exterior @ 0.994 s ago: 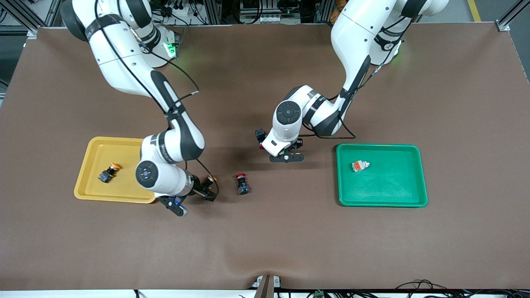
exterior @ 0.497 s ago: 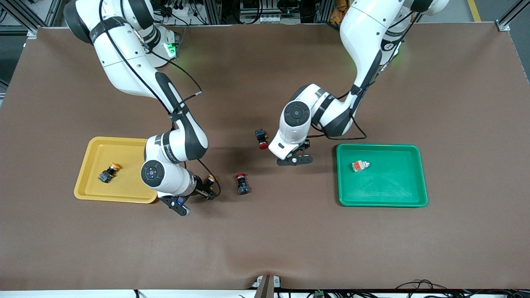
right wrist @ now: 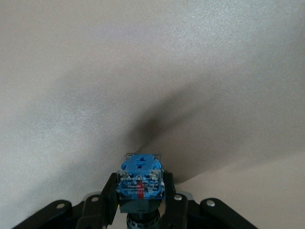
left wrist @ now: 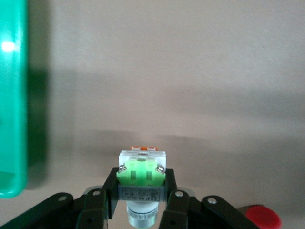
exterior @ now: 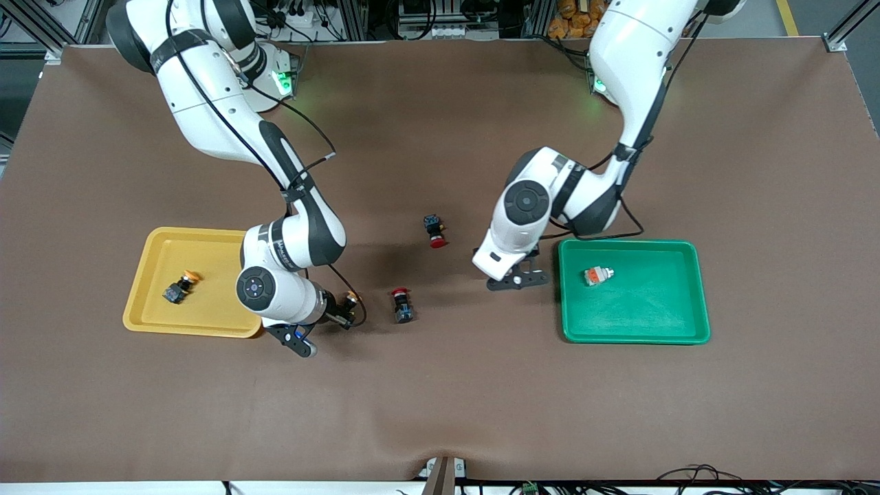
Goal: Place green and yellow buttons in trays
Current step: 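Carry the green button to the green tray while the right gripper carries another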
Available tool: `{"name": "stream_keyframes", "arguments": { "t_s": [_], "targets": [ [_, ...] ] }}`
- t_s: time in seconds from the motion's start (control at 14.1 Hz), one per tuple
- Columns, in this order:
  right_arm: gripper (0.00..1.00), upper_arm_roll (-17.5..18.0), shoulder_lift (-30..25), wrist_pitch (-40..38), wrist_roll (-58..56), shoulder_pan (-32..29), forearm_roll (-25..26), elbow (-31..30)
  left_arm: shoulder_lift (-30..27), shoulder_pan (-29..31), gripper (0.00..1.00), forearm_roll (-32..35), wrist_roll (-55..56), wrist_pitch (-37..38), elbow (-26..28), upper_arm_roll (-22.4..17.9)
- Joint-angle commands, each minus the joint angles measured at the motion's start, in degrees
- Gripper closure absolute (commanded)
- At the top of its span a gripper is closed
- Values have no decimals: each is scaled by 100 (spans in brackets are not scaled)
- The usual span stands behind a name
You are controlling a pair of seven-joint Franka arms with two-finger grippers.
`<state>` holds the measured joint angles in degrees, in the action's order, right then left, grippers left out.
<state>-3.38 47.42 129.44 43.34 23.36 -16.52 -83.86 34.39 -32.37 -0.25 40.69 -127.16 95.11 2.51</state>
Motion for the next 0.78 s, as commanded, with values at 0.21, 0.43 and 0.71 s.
{"name": "stream_keyframes", "arguments": {
  "t_s": [0.21, 0.43, 0.71],
  "targets": [
    [100, -84, -399, -821, -666, -365, 79, 36, -494, 678, 100, 7, -859, 165, 543, 22],
    [100, -75, -646, -1332, -1528, -902, 44, 62, -661, 995, 100, 7, -1343, 165, 683, 31],
    [100, -84, -734, -1912, -2766, -1473, 53, 62, -715, 1417, 100, 7, -1924, 165, 728, 31]
  ]
}}
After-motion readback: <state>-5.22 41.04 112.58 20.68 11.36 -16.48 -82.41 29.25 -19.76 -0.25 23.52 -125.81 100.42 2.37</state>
